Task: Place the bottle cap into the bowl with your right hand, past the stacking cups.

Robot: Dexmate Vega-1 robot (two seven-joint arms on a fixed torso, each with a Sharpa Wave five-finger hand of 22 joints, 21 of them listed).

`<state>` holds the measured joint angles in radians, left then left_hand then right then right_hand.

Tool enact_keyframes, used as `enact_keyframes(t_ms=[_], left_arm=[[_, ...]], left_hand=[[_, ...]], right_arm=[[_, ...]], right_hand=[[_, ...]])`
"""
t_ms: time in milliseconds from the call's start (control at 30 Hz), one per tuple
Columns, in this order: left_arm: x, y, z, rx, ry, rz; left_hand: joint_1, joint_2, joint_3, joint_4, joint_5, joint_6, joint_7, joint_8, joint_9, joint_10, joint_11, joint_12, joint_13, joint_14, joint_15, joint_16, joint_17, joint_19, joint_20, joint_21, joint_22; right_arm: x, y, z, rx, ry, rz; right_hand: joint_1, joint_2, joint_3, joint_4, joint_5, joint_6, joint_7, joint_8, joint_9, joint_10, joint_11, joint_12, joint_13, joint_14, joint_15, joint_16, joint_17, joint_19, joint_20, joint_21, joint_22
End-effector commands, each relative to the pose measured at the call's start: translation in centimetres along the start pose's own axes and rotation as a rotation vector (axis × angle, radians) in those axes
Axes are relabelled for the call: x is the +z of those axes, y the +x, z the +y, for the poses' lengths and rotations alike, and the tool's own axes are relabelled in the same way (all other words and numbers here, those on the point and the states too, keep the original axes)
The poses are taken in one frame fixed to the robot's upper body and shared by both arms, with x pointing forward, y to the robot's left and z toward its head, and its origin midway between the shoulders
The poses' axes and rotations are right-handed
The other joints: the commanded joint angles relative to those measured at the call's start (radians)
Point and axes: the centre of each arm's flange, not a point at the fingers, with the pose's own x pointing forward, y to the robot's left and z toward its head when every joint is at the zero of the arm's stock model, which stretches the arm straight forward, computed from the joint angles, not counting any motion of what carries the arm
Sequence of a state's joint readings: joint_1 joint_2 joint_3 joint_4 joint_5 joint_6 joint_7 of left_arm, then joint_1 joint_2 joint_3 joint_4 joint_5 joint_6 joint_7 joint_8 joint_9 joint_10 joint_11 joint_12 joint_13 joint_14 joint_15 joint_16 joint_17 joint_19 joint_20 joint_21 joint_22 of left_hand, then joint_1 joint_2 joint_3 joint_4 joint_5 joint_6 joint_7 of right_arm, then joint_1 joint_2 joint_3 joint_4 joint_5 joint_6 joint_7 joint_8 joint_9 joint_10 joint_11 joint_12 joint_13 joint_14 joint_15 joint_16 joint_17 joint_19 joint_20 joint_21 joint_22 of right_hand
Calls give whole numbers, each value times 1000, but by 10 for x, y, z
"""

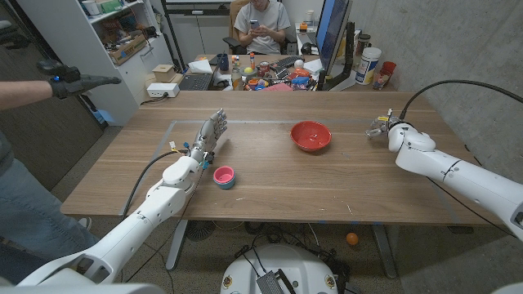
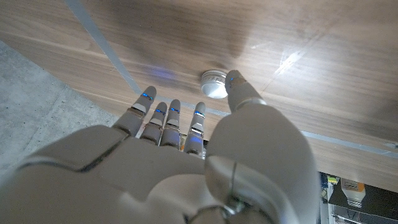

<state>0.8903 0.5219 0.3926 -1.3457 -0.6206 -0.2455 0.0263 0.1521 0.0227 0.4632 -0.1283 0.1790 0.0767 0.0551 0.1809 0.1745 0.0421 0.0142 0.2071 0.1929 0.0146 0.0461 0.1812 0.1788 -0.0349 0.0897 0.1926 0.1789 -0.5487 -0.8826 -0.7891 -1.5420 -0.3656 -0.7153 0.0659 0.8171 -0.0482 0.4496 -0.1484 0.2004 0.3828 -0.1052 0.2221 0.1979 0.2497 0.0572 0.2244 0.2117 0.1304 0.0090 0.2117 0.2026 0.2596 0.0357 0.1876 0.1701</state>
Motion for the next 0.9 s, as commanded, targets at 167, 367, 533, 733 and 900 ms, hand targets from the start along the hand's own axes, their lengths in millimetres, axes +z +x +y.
enact_keyframes(t_ms=[167, 367, 533, 733, 900], left_arm=[[-6, -2, 2, 8, -4, 13], [-7, 0, 2, 8, -8, 13], [-8, 1, 1, 6, -10, 13], [-9, 2, 0, 5, -10, 14], [-9, 3, 0, 3, -9, 17]], left_hand=[[4, 4, 0, -2, 4, 6, -2, 7, 5, 1, -3, 4, 5, -7, 4, 6, 3, -1, 4, 6, 4], [4, 4, 0, -2, 4, 7, -2, 7, 5, 0, -2, 4, 5, -7, 4, 6, 3, -1, 4, 6, 4], [4, 4, -1, -2, 4, 7, -2, 7, 5, -1, -2, 3, 5, -7, 5, 6, 3, -1, 4, 6, 4], [4, 5, -1, -2, 4, 7, -3, 7, 5, -2, -2, 3, 5, -7, 5, 6, 3, -1, 4, 6, 4], [4, 5, -1, -2, 4, 7, -3, 7, 5, -2, -3, 3, 5, -7, 5, 6, 3, -1, 5, 7, 4]], right_arm=[[3, 5, 5, 0, 4, 21], [0, 6, 8, 12, 3, 30], [0, 8, 11, 15, 3, 36], [1, 8, 11, 3, 2, 36], [1, 6, 9, -5, 2, 32]], right_hand=[[-8, 1, -4, 8, 5, 73, -3, 26, 5, 16, -5, 0, 4, 18, 4, 5, 3, 9, 9, 6, 2], [-7, 3, -6, 7, 6, 105, -6, 36, 7, 20, -6, 0, 4, 25, 0, 7, 2, 11, 8, 7, 2], [-6, 7, -7, 7, 7, 131, -10, 44, 9, 27, -8, 2, 5, 33, 0, 9, 2, 16, 7, 8, 2], [1, 14, -8, 4, 10, 196, -15, 67, 18, 44, -12, 7, 5, 48, -4, 12, 0, 30, 3, 12, 2], [4, 17, -8, 3, 10, 203, -15, 70, 22, 50, -15, 8, 5, 56, -4, 14, -1, 33, 3, 12, 2]])
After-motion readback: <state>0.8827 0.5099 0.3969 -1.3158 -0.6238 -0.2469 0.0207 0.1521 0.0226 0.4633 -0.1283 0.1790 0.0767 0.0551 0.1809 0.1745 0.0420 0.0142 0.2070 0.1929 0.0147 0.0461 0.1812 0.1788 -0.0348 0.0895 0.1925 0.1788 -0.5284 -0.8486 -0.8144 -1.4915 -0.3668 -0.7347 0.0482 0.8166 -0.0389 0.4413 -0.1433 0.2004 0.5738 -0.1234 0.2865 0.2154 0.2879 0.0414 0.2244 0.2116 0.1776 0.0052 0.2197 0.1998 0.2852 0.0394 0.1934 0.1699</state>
